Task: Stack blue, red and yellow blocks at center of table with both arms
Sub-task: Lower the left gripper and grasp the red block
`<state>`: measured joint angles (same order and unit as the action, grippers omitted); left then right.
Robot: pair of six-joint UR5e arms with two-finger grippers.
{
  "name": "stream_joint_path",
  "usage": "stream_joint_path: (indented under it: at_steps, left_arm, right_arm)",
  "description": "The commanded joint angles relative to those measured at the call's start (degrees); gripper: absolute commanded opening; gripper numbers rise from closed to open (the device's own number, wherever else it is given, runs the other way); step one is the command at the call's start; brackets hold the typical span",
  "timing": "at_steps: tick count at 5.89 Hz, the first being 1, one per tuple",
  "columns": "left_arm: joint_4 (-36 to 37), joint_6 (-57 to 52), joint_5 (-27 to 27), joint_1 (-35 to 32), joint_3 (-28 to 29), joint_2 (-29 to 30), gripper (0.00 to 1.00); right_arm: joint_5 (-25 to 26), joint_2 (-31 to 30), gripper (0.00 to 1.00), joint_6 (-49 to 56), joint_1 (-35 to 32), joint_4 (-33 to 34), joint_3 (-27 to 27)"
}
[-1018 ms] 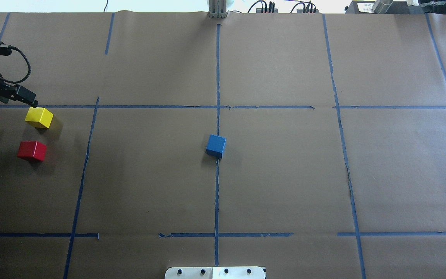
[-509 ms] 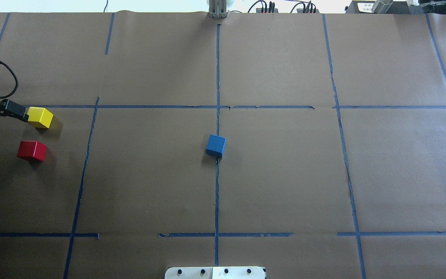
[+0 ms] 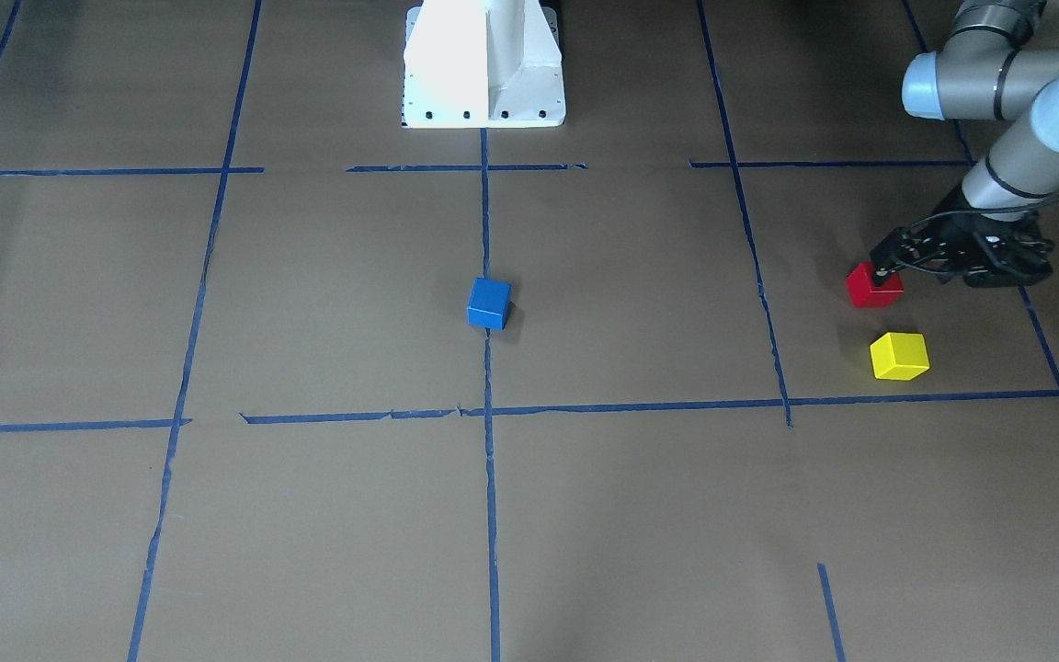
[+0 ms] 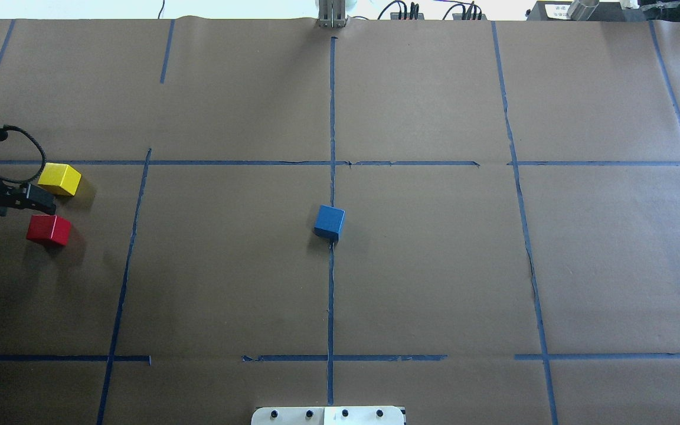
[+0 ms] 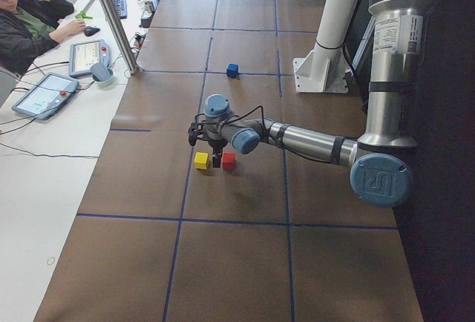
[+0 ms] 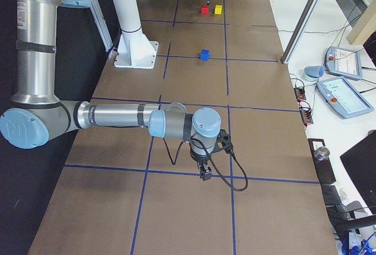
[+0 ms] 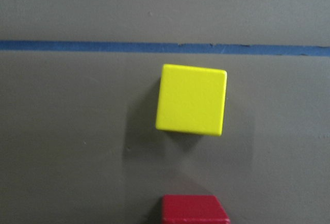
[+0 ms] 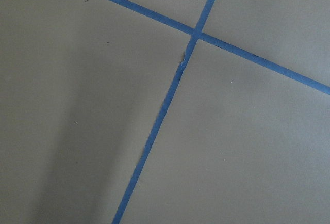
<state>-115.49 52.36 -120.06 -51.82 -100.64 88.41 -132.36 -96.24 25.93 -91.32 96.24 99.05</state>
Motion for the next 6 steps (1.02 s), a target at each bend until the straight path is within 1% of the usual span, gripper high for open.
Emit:
stream_joint_path:
  at_steps: [1,3,4,5,6]
  left_arm:
    - [0.00,1.17,1.23,2.76,1.05,0.01,1.00]
    - [-0.09,0.73,1.58,4.88,2.46,0.01,0.99]
    - [0.09,0.64,1.58,5.06,2.64,0.27,0.47]
    - [0.00,0.55,1.76,5.24,2.81,0.27,0.13]
    - [0.00,0.38,2.63,5.24,1.60,0.45,0.04]
  right_arm:
    - [0.00,0.00,1.00,0.00,0.09,0.00,-0.26]
    - [0.00,0.00,1.00,0.00,0.09,0.00,-0.43]
    - [0.00,0.00,1.00,0.00,0.09,0.00,-0.35]
    - [0.00,0.00,1.00,0.00,0.09,0.00,-0.35]
    - [0.00,0.00,1.00,0.00,0.09,0.00,-0.35]
